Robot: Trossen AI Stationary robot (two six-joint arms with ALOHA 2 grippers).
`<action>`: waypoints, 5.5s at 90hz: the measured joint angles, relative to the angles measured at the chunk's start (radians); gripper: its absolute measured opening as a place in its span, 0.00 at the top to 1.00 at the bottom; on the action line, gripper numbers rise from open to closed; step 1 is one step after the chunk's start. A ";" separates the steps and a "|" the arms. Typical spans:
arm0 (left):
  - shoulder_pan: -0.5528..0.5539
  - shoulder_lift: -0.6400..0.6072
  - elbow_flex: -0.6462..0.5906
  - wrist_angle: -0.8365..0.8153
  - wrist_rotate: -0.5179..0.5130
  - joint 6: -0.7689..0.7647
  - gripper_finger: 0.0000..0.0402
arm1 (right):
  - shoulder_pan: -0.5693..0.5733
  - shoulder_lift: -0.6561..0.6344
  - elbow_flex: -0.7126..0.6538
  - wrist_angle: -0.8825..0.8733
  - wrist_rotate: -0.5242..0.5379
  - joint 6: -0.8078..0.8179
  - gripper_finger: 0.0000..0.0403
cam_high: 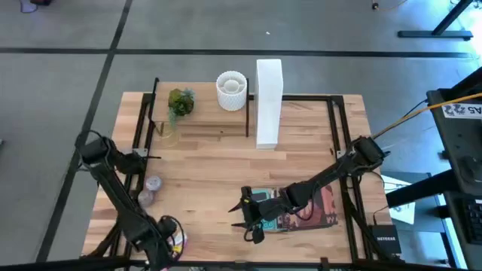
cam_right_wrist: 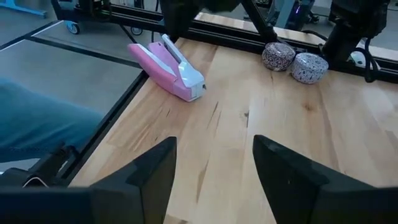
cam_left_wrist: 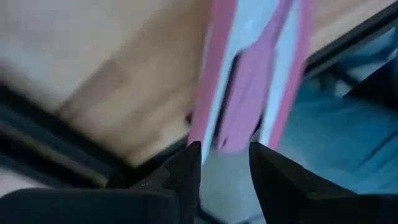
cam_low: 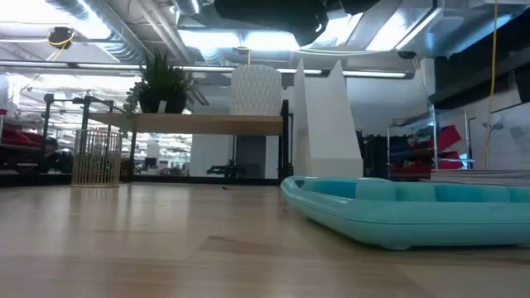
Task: Stock shelves
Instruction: Put the pink stapler under the shelf
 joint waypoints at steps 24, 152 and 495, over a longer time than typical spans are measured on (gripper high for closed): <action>-0.124 0.007 0.000 0.089 0.003 -0.167 0.71 | -0.014 0.020 0.001 0.080 -0.023 -0.021 0.51; -0.046 0.164 0.000 0.032 -0.151 0.129 0.71 | -0.019 0.041 0.000 0.106 -0.039 -0.017 0.51; -0.036 0.340 0.194 -0.115 -0.871 -0.065 0.93 | -0.028 0.390 0.759 -0.999 -0.163 -0.130 0.51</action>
